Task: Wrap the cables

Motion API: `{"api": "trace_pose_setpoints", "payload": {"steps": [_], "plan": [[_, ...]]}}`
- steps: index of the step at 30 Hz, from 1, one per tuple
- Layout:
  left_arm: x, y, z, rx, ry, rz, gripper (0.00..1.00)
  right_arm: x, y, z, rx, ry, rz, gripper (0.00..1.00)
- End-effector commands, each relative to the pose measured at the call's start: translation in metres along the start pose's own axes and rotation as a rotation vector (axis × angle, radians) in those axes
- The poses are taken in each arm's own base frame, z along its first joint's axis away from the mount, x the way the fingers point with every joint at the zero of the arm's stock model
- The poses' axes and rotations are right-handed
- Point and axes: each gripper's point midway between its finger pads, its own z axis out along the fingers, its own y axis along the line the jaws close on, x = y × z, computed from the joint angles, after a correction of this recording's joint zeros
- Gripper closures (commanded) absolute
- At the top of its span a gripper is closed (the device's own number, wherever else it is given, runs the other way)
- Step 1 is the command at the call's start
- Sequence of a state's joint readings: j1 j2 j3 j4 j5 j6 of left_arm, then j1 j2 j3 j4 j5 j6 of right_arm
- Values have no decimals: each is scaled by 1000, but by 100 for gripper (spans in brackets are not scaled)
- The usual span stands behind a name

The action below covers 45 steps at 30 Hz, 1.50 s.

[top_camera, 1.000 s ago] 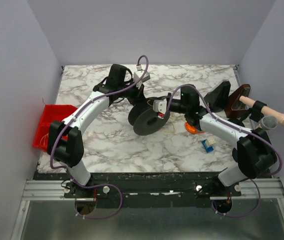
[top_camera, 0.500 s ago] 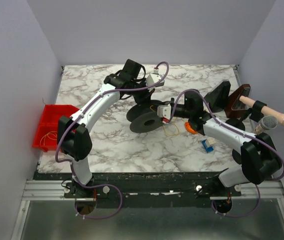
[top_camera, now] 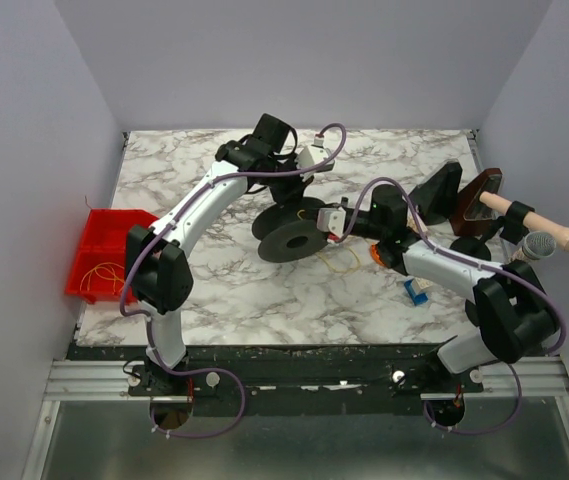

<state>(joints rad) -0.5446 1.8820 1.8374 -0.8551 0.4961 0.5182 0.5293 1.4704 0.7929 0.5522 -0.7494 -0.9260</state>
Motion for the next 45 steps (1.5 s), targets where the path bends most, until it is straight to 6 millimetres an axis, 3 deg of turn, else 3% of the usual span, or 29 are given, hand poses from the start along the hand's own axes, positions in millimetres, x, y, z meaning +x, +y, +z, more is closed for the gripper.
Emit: {"api": "trace_pose_setpoints", "payload": {"steps": [1,6,11,16,19,23,29,33,38,41,45], "plan": [[-12,-21,-12,85,-47,47,100,6,-3,6,38,-1,-13,99],[-20,-13,-19,101,-92,65,100,6,-8,5,-5,51,48,99],[-4,-14,-9,245,-123,80,100,17,7,5,-50,104,142,99],[-8,19,-17,213,-182,25,100,40,14,14,-86,162,164,99],[-10,31,-15,177,-170,42,100,43,13,19,-83,154,172,99],[-4,11,-18,216,-149,48,100,37,2,20,-19,139,207,99],[14,-14,-23,244,-129,-7,100,28,10,18,-45,143,250,99],[14,-11,-22,186,-168,8,100,35,7,8,7,219,309,99],[14,-21,-16,187,-130,-41,100,19,15,6,-44,146,230,99],[3,-23,-19,159,-154,-104,100,11,14,3,-17,122,268,99],[-1,-17,-17,121,-174,-112,100,2,28,7,-36,88,261,99]]}}
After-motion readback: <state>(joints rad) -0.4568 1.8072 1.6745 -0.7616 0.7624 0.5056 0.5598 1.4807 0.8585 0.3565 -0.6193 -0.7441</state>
